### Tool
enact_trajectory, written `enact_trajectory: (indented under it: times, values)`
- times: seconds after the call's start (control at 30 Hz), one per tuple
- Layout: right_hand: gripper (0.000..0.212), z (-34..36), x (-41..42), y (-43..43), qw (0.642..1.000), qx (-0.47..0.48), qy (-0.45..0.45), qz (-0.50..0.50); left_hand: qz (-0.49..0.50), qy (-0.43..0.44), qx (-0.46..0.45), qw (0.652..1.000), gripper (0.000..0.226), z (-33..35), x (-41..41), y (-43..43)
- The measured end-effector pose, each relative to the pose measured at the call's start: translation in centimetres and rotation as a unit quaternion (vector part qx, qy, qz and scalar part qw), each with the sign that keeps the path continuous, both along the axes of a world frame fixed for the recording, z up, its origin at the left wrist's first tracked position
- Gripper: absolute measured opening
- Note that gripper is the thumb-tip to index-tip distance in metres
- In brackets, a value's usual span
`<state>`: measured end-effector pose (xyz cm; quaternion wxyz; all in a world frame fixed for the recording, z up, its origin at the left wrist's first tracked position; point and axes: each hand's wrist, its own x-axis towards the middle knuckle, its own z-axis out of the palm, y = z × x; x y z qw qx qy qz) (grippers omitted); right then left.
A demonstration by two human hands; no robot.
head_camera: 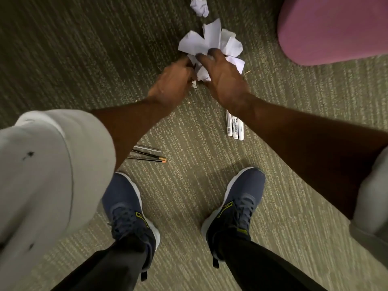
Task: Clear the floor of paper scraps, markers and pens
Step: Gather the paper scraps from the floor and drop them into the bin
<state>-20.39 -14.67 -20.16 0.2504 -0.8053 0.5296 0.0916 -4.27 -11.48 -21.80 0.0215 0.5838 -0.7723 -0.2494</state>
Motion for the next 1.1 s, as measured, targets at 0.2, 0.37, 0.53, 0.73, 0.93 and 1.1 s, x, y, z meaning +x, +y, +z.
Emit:
enact_trajectory:
  times: [0.2, 0.37, 0.53, 0.73, 0.93, 1.1]
  values:
    - [0.027, 0.1, 0.4, 0.3, 0.998, -0.046, -0.006, -0.029, 0.060, 0.116, 0.020, 0.991, 0.026, 2.1, 0.8, -0.5]
    - [0.020, 2.5, 0.1, 0.8, 0.992, -0.076, -0.064, -0.078, 0.074, 0.111, 0.010, 0.991, 0.027, 5.4, 1.4, -0.2]
    - [0.017, 7.5, -0.6, 0.7, 0.989, -0.064, -0.068, -0.111, 0.097, 0.081, 0.040, 0.991, 0.021, 10.1, 1.9, 0.4]
    - [0.023, 15.4, -1.7, 0.7, 0.987, -0.038, -0.086, -0.133, 0.075, 0.060, 0.036, 0.995, 0.021, 17.6, 1.4, -0.3]
    - [0.015, 23.0, -3.4, -0.1, 0.988, -0.073, -0.056, -0.126, 0.035, 0.058, 0.016, 0.998, 0.024, 25.1, -0.5, -3.6]
    - [0.017, 28.8, -7.3, -2.8, 0.976, -0.101, -0.084, -0.173, 0.035, 0.084, 0.004, 0.996, 0.023, 31.0, -5.3, -7.5]
